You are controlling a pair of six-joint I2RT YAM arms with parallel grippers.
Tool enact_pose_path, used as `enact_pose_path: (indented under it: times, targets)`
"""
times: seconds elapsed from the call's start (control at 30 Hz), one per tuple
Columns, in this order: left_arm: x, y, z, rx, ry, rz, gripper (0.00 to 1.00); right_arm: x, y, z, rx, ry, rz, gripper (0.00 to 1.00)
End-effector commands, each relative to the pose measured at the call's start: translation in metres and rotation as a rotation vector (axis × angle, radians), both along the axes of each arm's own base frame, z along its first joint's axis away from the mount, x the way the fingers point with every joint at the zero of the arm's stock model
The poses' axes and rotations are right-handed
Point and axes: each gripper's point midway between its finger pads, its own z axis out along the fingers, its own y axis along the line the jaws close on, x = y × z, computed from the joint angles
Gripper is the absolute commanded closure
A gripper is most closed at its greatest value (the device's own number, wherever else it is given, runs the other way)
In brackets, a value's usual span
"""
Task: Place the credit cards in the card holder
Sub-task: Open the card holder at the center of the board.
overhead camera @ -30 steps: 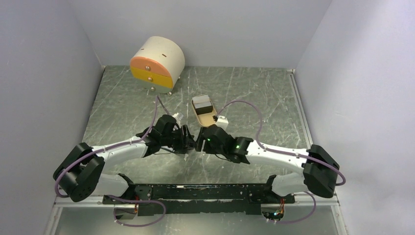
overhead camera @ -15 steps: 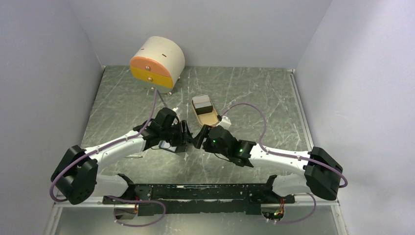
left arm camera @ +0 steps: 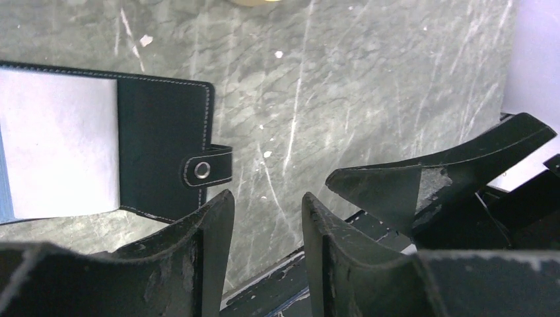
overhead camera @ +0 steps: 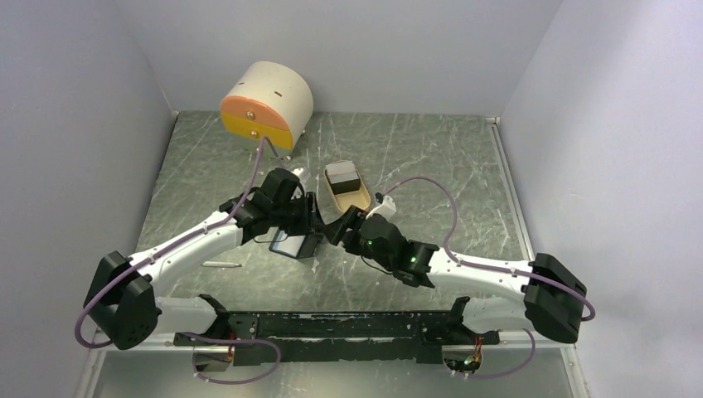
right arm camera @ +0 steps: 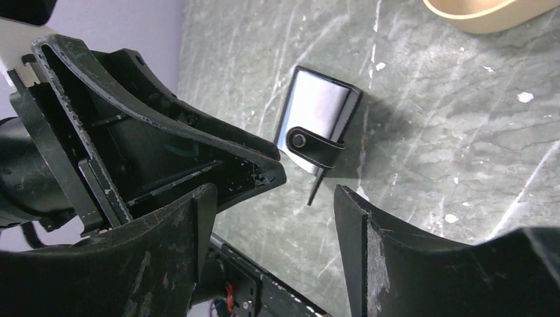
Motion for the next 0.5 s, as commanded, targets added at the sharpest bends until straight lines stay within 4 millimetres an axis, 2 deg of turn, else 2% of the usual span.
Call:
enact_pose_path:
  times: [0.0, 0.1, 0.3, 0.47]
  targets:
    - [0.011, -0.03, 0.073, -0.19, -0.161, -0.076, 0.53, -0.025, 0.009, 0.009, 0.033, 0.014, 0.089, 0.3]
    - [0.011, -0.011, 0.066, -0.162, -0.144, -0.039, 0.53, -0.025, 0.009, 0.008, 0.039, 0.029, 0.082, 0.3]
    - [0.025, 0.032, 0.058, -0.116, -0.151, 0.048, 0.54, -0.02, 0.023, -0.003, -0.041, 0.079, 0.083, 0.2]
    - [0.023, 0.056, 0.036, -0.036, -0.128, 0.068, 0.54, -0.01, 0.023, 0.012, -0.067, 0.042, 0.059, 0.19]
